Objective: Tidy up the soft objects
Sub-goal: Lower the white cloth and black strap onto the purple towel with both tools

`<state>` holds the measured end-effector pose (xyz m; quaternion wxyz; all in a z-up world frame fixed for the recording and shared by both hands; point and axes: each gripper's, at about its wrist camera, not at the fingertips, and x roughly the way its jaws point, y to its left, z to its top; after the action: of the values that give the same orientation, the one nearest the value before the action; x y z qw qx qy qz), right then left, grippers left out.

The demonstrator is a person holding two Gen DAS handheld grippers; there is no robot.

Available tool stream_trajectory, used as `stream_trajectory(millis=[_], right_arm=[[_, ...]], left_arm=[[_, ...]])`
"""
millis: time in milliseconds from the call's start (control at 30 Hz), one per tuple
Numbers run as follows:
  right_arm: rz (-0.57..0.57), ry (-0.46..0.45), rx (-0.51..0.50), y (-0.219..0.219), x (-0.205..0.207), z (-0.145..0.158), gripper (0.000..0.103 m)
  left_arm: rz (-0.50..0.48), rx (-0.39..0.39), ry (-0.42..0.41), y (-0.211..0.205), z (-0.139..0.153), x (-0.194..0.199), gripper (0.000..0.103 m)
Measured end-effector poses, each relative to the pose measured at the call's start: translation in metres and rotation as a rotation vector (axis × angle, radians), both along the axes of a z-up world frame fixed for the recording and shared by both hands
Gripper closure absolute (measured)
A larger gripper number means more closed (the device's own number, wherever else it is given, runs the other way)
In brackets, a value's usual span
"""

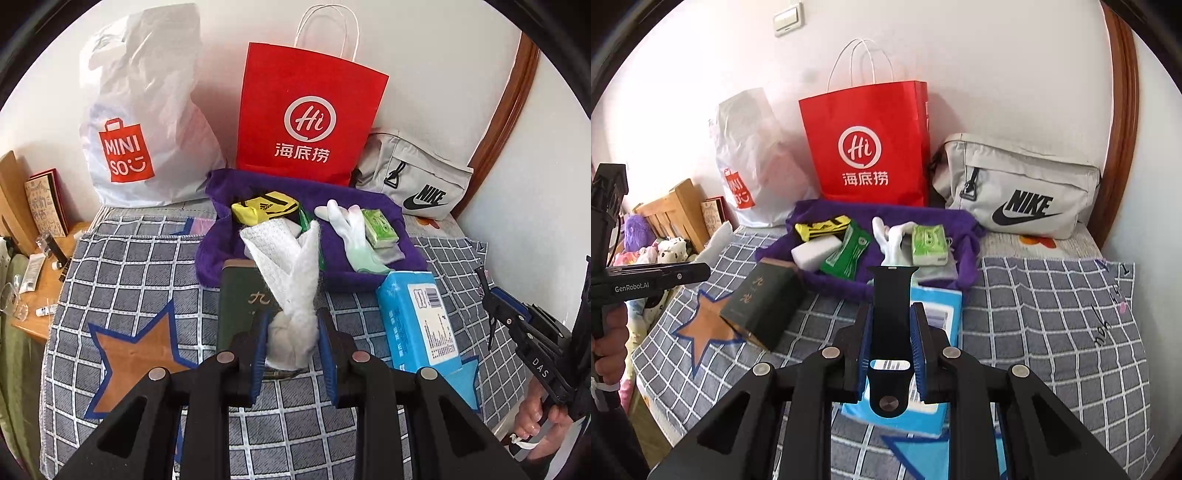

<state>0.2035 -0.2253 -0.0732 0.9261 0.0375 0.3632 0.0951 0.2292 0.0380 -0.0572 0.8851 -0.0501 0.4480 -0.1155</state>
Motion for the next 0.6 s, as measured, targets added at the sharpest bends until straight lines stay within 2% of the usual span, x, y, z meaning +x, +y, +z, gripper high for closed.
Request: stream_trajectory(millis=[600], right_arm=[[0.01, -0.049, 0.029, 0.002, 0.069, 0.019, 0.083]], left_arm=[[0.031, -0.008, -0.033, 0.007, 0.014, 0.051, 0.078]])
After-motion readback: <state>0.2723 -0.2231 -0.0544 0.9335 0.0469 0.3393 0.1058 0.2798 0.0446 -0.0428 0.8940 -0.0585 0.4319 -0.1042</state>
